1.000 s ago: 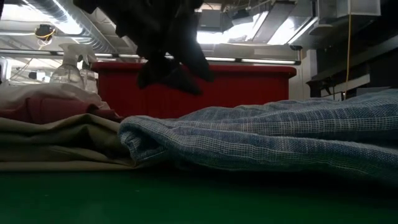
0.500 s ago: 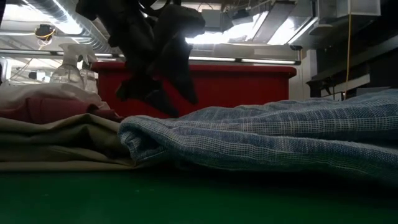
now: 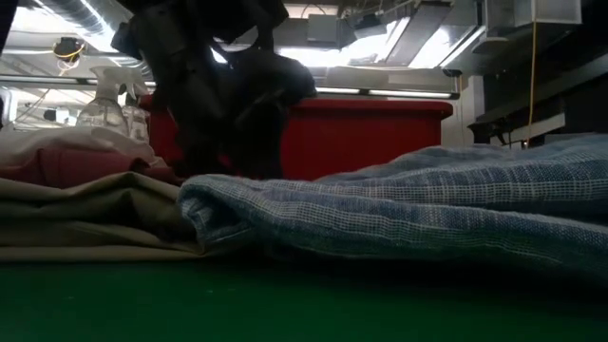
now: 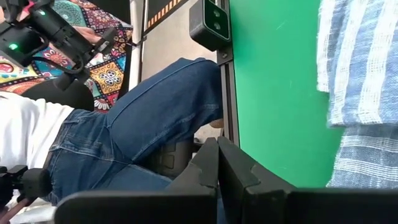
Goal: Fold Laundry from Bin
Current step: Fold the blue polo shirt
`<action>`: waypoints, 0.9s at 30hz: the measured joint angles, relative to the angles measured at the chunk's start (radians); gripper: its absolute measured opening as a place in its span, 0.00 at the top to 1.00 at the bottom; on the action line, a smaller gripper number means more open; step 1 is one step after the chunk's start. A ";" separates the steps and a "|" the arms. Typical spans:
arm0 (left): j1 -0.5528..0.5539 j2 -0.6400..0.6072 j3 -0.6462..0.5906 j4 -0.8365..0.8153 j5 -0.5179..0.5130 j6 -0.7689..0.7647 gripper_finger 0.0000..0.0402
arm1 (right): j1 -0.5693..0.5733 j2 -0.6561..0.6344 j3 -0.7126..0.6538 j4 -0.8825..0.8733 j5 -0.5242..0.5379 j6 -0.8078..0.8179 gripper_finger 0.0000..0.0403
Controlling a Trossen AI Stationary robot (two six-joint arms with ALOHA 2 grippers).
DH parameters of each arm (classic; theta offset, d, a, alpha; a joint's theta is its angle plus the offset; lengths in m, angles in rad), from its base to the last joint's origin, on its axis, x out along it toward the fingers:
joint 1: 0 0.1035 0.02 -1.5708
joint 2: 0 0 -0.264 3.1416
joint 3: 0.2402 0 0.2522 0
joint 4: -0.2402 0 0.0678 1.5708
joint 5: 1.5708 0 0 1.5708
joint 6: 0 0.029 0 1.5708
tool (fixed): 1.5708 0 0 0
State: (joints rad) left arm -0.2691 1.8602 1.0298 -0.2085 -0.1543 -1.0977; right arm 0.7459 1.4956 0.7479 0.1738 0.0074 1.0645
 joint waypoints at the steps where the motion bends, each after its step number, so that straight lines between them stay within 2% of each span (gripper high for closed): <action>1: 0.000 0.005 0.000 0.006 0.003 0.000 0.46 | 0.000 0.000 0.000 -0.001 0.000 0.000 1.00; 6: 0.008 0.018 0.001 0.052 0.007 0.060 0.47 | 0.000 0.000 0.000 0.000 0.000 0.000 1.00; 10: 0.018 0.018 0.001 0.061 0.017 0.087 0.54 | 0.000 0.000 0.000 0.001 0.000 0.000 1.00; 14: 0.029 0.018 0.001 0.063 0.031 0.087 0.67 | 0.000 0.000 0.000 0.002 0.001 0.000 1.00; 20: 0.057 -0.013 0.000 0.060 0.075 0.087 0.95 | 0.000 0.000 0.000 0.003 0.001 0.000 1.00; 27: 0.097 -0.096 0.000 -0.021 0.070 0.087 0.96 | 0.000 -0.001 0.022 0.002 0.000 -0.029 1.00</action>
State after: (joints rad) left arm -0.1725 1.7639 1.0302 -0.2300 -0.0844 -1.0107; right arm 0.7460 1.4944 0.7696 0.1758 0.0077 1.0355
